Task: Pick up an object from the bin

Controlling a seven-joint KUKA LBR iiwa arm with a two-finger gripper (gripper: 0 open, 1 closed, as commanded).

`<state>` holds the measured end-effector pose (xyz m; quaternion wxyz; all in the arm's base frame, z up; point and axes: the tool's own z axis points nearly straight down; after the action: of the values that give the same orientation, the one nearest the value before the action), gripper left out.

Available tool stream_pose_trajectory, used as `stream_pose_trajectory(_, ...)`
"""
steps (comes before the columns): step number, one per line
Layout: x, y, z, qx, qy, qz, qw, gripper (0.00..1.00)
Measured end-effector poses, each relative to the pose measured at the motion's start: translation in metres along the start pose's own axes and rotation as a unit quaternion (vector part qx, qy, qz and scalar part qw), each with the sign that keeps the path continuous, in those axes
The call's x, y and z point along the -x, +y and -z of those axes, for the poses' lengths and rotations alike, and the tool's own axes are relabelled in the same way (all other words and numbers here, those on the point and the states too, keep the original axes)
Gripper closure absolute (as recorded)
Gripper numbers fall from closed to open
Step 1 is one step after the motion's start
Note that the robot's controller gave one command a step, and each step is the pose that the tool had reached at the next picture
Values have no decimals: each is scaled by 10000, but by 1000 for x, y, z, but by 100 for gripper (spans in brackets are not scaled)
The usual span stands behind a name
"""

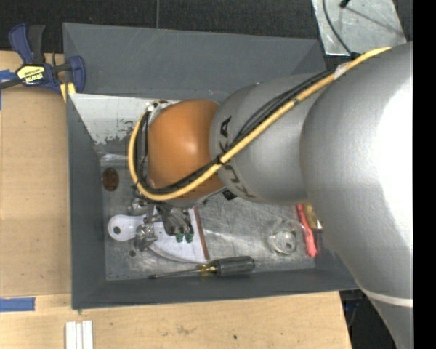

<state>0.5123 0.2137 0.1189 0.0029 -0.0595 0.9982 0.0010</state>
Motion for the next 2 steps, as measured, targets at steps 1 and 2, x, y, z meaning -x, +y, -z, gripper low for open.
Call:
stream_pose_trajectory(1, -1, 0, 7, -3, 13, 0, 10000, 100)
stream_pose_trajectory(2, -1, 0, 18, -7, 26, 0, 10000, 100)
